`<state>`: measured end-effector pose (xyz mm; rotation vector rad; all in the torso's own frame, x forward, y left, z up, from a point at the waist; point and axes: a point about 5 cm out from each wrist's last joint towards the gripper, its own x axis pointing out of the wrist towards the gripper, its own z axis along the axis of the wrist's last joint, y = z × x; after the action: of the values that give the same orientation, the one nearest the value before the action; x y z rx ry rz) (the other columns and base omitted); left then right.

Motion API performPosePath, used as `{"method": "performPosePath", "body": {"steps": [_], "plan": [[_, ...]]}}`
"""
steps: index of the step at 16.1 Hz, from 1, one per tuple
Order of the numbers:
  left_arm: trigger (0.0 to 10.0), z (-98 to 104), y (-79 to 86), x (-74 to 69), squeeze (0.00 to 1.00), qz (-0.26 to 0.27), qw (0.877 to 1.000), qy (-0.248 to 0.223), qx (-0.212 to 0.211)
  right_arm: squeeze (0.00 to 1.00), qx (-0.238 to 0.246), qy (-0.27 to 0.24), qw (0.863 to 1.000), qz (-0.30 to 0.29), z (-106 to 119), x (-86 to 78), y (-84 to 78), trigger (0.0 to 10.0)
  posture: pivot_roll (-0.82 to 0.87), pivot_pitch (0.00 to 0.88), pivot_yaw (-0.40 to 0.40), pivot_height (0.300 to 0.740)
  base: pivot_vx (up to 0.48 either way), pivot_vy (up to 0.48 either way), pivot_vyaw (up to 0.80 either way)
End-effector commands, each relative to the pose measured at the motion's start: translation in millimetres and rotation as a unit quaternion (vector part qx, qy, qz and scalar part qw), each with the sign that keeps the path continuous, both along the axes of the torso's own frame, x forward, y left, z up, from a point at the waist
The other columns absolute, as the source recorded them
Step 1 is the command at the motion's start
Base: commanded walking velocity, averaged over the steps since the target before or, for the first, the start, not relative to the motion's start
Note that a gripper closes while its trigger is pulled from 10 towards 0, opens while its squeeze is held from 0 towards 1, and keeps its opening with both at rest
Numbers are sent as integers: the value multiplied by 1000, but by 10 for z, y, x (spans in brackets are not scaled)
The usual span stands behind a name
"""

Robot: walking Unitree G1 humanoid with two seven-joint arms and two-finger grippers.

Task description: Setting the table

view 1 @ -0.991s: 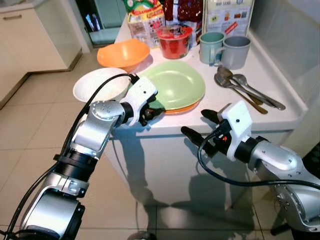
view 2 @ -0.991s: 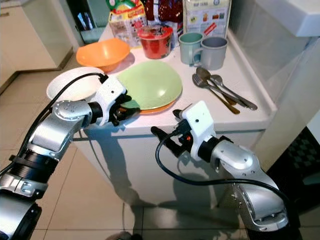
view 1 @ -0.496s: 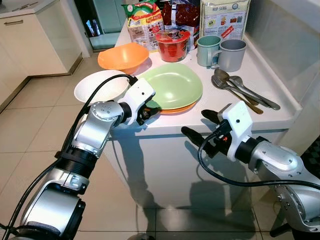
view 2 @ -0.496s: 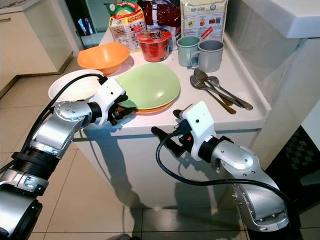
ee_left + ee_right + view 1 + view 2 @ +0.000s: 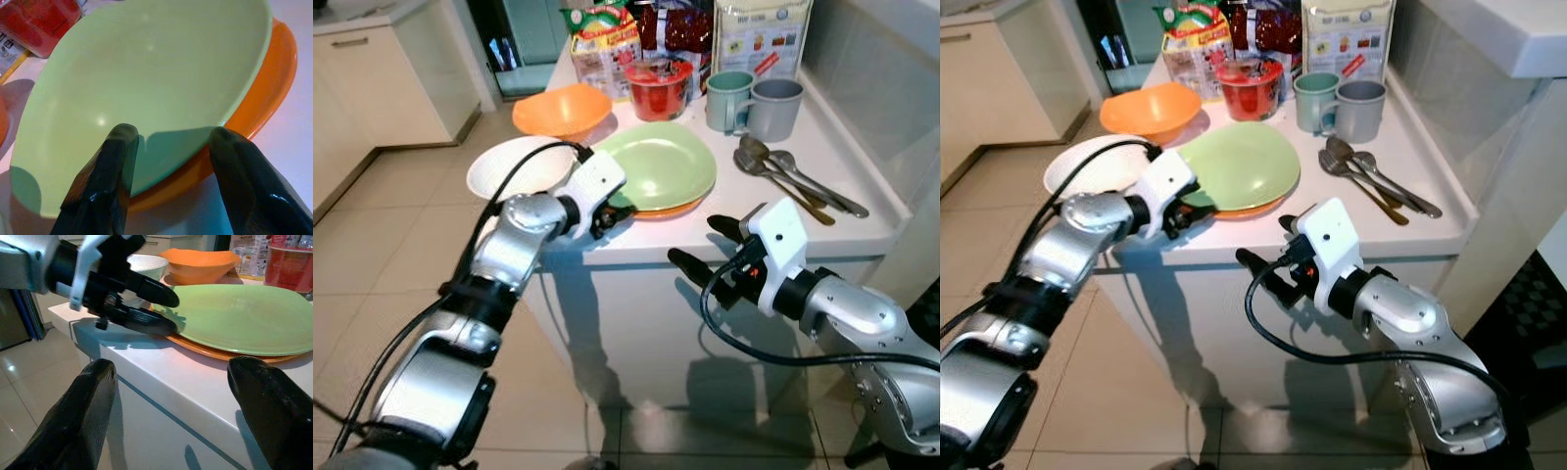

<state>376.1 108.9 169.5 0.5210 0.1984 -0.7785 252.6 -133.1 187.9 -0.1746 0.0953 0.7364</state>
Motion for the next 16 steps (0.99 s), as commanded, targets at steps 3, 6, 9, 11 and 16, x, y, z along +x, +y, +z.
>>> {"method": "performPosePath", "body": {"steps": [3,6,9,11,16], "plan": [[10000,-547,66,-103,0,12,993,87,75,0,5,1,1000,5,27,-38,25,10000,6,87,143,740,0,0,0],[10000,-630,36,-98,0,12,992,90,86,0,5,1,1000,3,34,-36,23,10000,4,93,145,740,0,0,0],[0,-640,24,-89,0,9,993,87,82,0,6,2,1000,3,33,-41,24,10000,4,95,145,740,0,0,0],[0,-618,30,-68,0,13,994,77,82,0,6,3,1000,4,33,-44,25,10000,5,95,143,740,0,0,0],[0,-206,-146,58,0,-13,1000,12,7,0,5,5,1000,3,27,-34,27,10000,7,91,138,740,0,0,0]]}}
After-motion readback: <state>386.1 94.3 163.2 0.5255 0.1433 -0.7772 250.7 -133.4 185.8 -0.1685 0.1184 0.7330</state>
